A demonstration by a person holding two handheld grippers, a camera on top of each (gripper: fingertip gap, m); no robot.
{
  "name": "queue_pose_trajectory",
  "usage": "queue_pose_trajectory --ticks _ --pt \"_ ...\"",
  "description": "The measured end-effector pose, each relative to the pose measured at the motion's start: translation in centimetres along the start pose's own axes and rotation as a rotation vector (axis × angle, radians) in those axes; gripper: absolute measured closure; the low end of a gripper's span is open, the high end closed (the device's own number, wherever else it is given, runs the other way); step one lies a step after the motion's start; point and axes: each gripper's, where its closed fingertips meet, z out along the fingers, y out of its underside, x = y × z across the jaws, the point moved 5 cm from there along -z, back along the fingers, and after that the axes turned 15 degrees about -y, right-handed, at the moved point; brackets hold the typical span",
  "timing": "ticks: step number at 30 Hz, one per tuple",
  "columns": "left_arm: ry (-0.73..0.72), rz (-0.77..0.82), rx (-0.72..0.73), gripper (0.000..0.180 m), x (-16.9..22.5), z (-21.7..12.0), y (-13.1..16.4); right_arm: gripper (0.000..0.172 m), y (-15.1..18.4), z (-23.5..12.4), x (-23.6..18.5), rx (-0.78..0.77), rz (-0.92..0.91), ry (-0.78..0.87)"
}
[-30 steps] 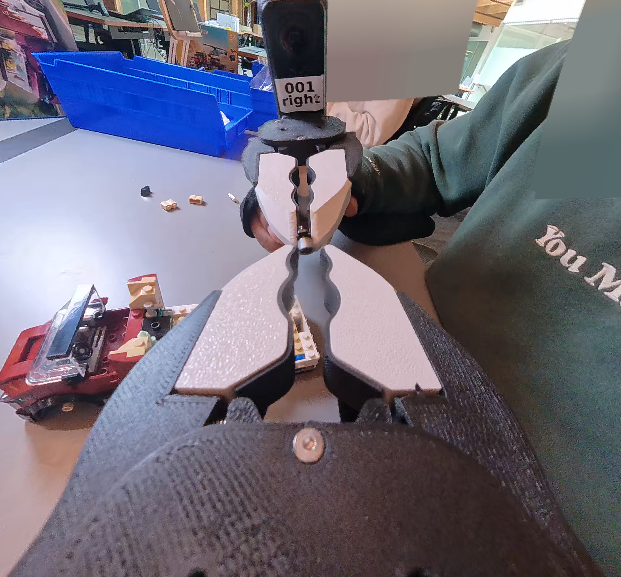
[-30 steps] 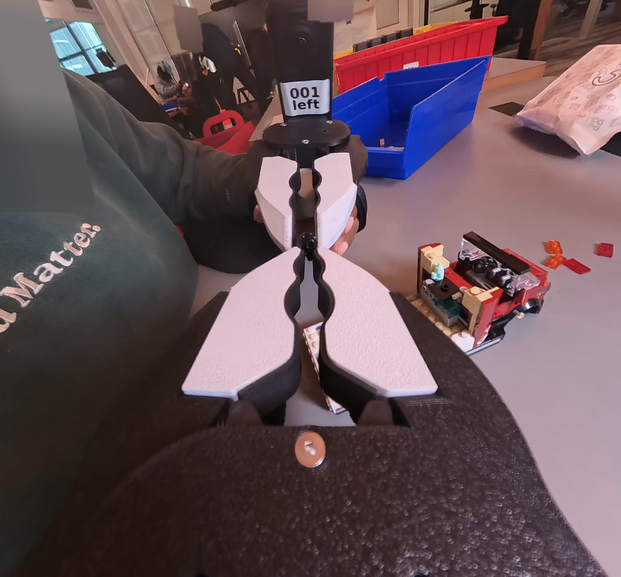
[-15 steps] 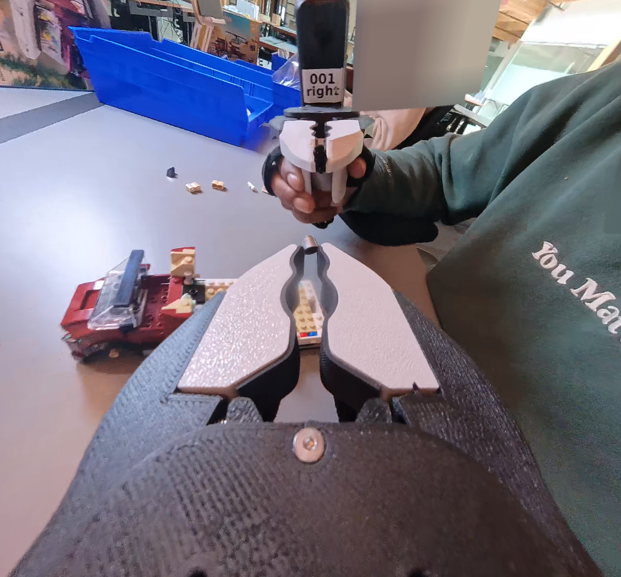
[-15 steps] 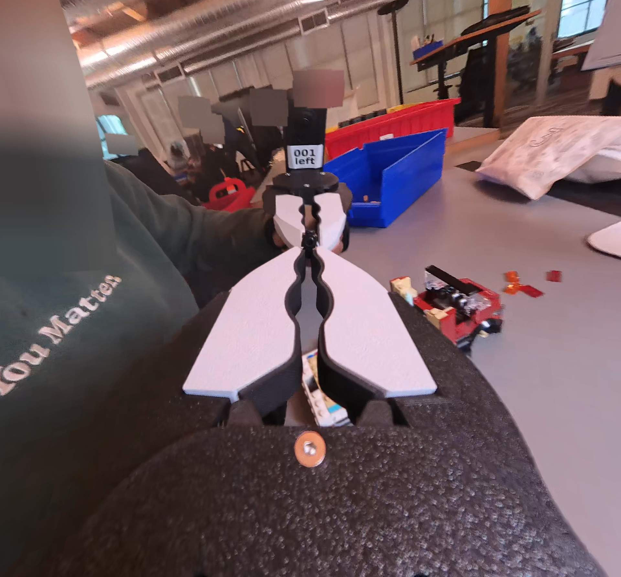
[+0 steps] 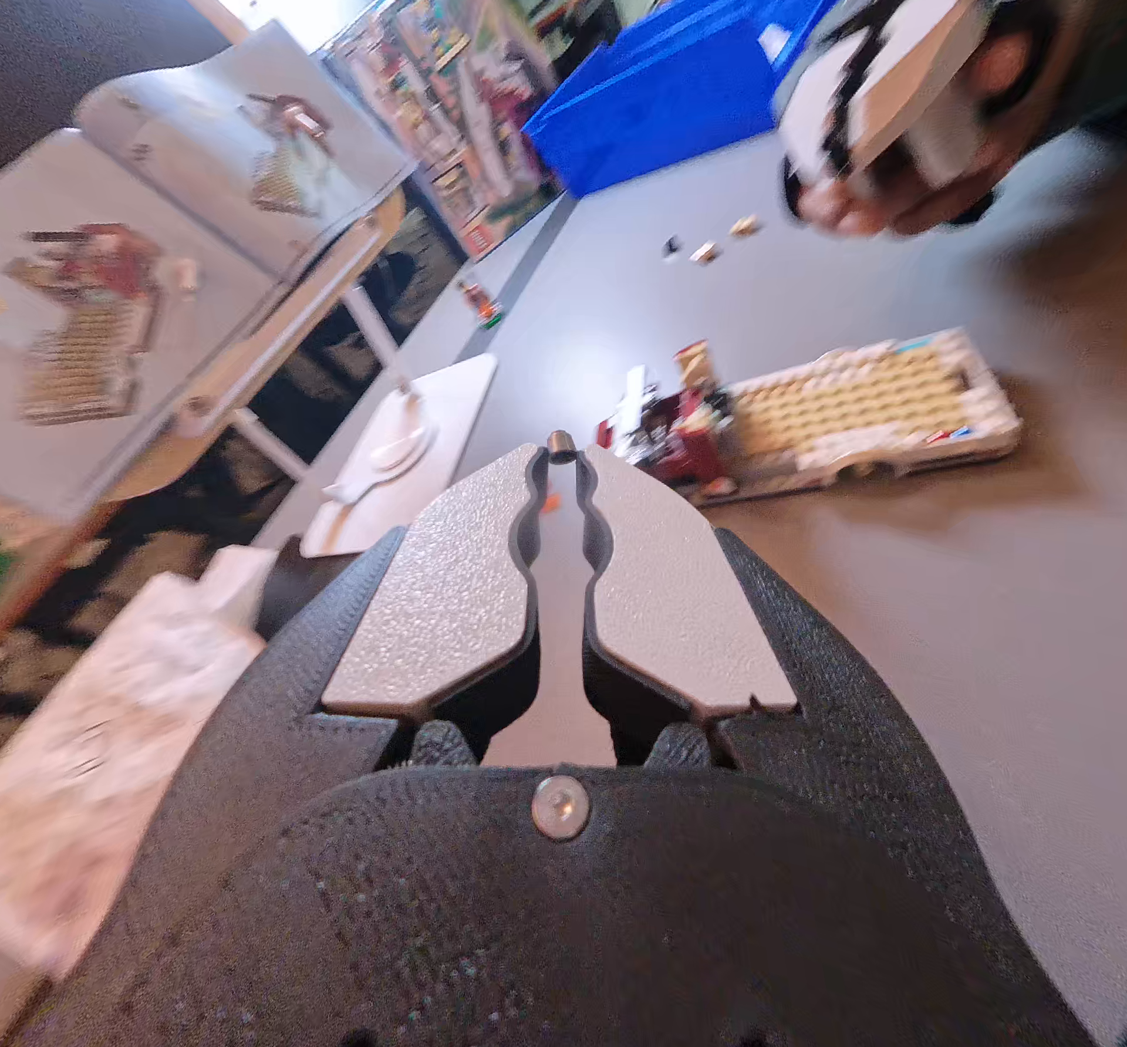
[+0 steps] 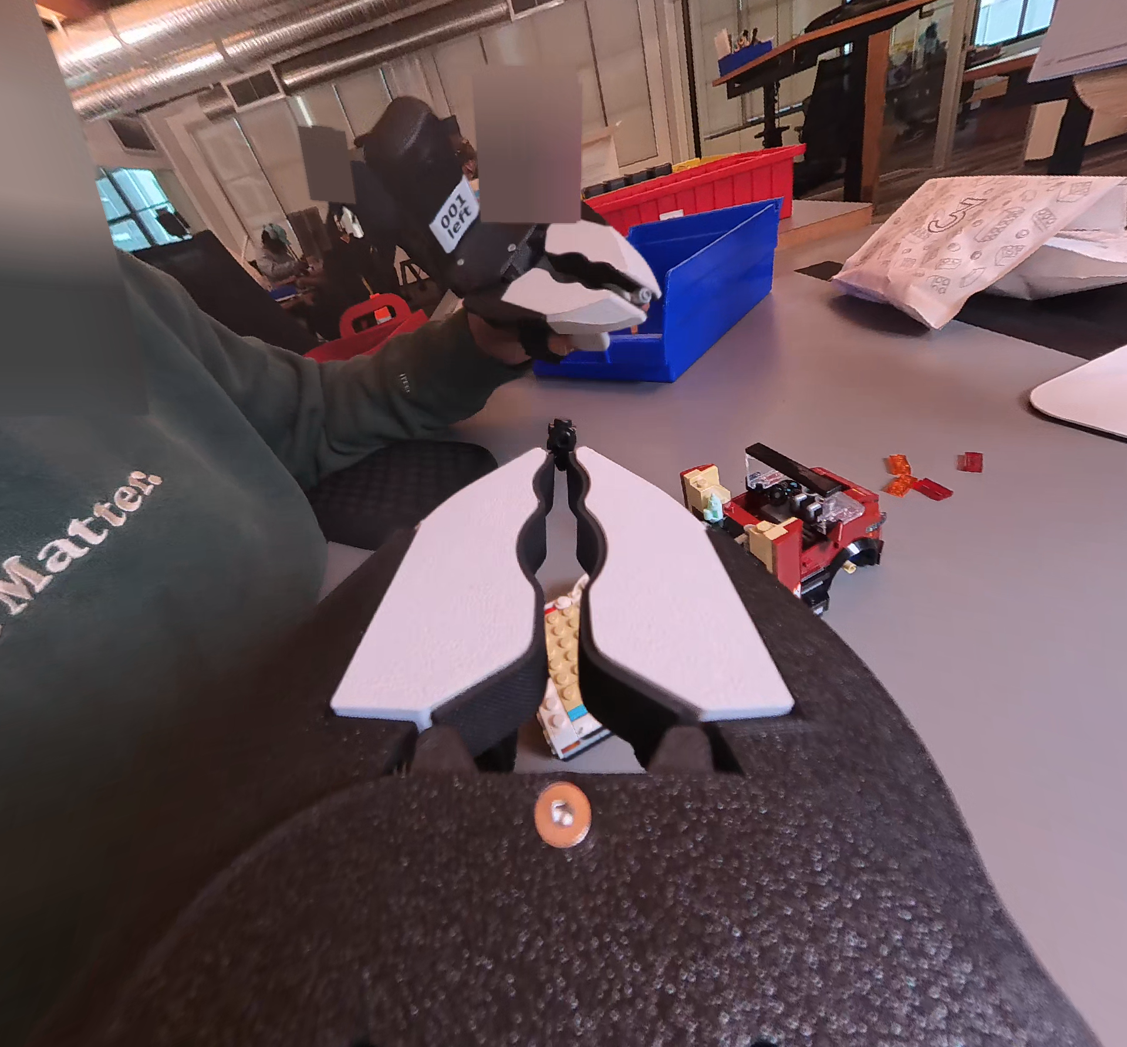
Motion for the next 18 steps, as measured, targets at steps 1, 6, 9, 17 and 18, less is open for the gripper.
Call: queue_pose_trajectory --ticks 1,6,9,17,18 --pt "-0.063 0.061 -0.032 0.172 -0.9 -0.2 0.5 0.168 0.1 0.0 0.0 -0.004 -0.004 0.006" --pt "-0.357 0.259 -0.137 0.172 -6.2 -2.9 1.6 0.168 0.3 0.0 0.2 -0.017 -0.011 0.027" --pt "-0.475 0.454 -0.171 0.172 -8.0 -4.5 2.9 0.167 0.5 0.1 0.4 -0.018 0.001 0.03" --pt "-0.681 0.664 -0.002 0.172 -9.6 -6.7 2.4 0.167 0.6 0.0 0.5 -0.026 -0.002 0.042" --pt "-0.67 0.615 0.004 0.172 -9.7 -6.7 2.4 0.167 0.6 0.0 0.5 -0.026 -0.002 0.041"
